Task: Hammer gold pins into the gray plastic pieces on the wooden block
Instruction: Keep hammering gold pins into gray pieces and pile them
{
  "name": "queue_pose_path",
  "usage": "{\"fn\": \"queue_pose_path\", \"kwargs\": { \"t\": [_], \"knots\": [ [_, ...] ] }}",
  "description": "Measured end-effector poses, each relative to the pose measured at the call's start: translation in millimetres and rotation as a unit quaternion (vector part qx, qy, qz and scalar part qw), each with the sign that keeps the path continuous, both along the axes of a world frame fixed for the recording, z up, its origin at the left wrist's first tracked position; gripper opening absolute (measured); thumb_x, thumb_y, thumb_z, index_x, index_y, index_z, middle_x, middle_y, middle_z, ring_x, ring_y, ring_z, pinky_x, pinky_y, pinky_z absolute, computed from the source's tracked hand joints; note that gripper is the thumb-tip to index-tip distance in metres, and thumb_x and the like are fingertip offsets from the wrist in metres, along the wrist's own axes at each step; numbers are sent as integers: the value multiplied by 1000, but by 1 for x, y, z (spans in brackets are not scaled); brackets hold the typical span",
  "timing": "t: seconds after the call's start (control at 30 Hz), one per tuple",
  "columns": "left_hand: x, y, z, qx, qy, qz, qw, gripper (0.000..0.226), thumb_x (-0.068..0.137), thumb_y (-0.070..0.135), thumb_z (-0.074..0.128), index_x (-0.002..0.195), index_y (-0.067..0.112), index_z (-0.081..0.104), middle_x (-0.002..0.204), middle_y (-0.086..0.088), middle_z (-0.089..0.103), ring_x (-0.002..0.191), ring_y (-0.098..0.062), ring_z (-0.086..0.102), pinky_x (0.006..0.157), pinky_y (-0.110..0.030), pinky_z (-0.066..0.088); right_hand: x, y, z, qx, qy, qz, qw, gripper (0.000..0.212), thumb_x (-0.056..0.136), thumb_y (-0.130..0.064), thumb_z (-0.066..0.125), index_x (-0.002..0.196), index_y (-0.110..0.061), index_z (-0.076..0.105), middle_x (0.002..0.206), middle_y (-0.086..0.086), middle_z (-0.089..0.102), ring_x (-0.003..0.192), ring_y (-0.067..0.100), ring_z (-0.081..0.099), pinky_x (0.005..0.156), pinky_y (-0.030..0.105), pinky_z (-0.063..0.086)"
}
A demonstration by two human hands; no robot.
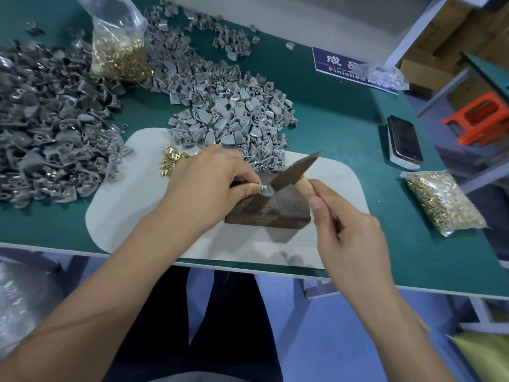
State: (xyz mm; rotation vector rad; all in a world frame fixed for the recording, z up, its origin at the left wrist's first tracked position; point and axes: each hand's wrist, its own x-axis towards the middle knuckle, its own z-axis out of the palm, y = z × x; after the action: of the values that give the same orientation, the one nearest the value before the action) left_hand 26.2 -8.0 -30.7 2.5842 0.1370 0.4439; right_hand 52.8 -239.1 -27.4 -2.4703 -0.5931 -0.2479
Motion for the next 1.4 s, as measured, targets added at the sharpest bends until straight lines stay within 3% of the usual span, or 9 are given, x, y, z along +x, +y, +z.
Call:
{"fn": "queue_pose_path", "kwargs": {
  "t": [0.1, 0.4, 0.53, 0.67, 0.77, 0.9, 1.03, 1.13, 1.4],
  "knots": [
    [-1, 0, -2, 1, -6, 4, 1000, 10, 85, 50, 74, 90, 42, 75, 87, 21, 62, 97, -9, 53, 68, -30, 35, -1, 1, 0, 53, -1, -8, 999, 34, 103, -51, 38, 134, -51, 54, 72, -22, 56, 55, 9, 45, 52, 26, 39],
    [-1, -1, -1, 0, 0, 10, 1000, 9, 86, 51, 72, 91, 43, 73, 89, 23, 61, 96, -7, 51, 68, -31, 34, -4, 5, 5, -25, -19, 2, 1000, 35, 100, -57, 36, 134, -56, 47, 62, -25, 52, 60, 8, 45, 53, 29, 38],
    [-2, -3, -6, 6, 0, -6, 1000, 8, 91, 48, 66, 90, 41, 63, 91, 20, 54, 97, -6, 43, 67, -31, 31, -8, 5, 7, 82, -42, -23, 995, 34, 105, -48, 38, 136, -49, 51, 76, -26, 58, 61, 5, 53, 58, 20, 41],
    [-2, -1, -7, 1, -6, -19, 1000, 9, 91, 48, 62, 91, 40, 60, 91, 20, 50, 94, -4, 38, 60, -27, 25, -8, 9, 6, -29, -20, -13, 999, 37, 101, -55, 35, 136, -54, 45, 69, -33, 54, 59, 2, 47, 54, 32, 42],
    [-2, 0, -10, -18, -13, -20, 1000, 8, 90, 48, 64, 89, 40, 62, 91, 20, 54, 96, -5, 42, 63, -29, 29, -6, 7, 7, 33, -7, -24, 999, 40, 101, -54, 35, 137, -50, 52, 69, -30, 54, 59, 8, 46, 56, 30, 42],
    [-2, 0, -13, -43, -17, -16, 999, 10, 88, 50, 63, 87, 41, 67, 91, 19, 58, 97, -4, 45, 67, -31, 40, -1, 5, 10, -45, 0, -16, 999, 37, 101, -59, 33, 135, -59, 48, 67, -33, 52, 57, 5, 44, 59, 30, 40],
    [-2, 1, -14, -74, -20, -11, 997, 5, 88, 48, 67, 86, 44, 69, 91, 19, 61, 98, -7, 48, 72, -35, 47, -8, 8, 8, 43, -26, -36, 998, 37, 104, -49, 38, 136, -46, 56, 70, -23, 56, 61, 7, 48, 58, 23, 42],
    [-1, 1, -14, -74, -17, -6, 997, 8, 86, 49, 68, 87, 42, 71, 91, 18, 62, 98, -9, 50, 76, -40, 50, -13, 12, 6, -36, -33, -23, 999, 34, 103, -49, 41, 135, -50, 53, 72, -14, 62, 73, 16, 51, 56, 33, 47],
    [1, 2, -12, -80, -3, -18, 997, 8, 86, 51, 70, 86, 43, 71, 87, 20, 60, 96, -9, 49, 77, -43, 50, -5, 5, 8, -75, 8, -12, 997, 32, 100, -60, 32, 130, -66, 40, 69, -21, 62, 66, 16, 54, 59, 35, 51]
  ]
}}
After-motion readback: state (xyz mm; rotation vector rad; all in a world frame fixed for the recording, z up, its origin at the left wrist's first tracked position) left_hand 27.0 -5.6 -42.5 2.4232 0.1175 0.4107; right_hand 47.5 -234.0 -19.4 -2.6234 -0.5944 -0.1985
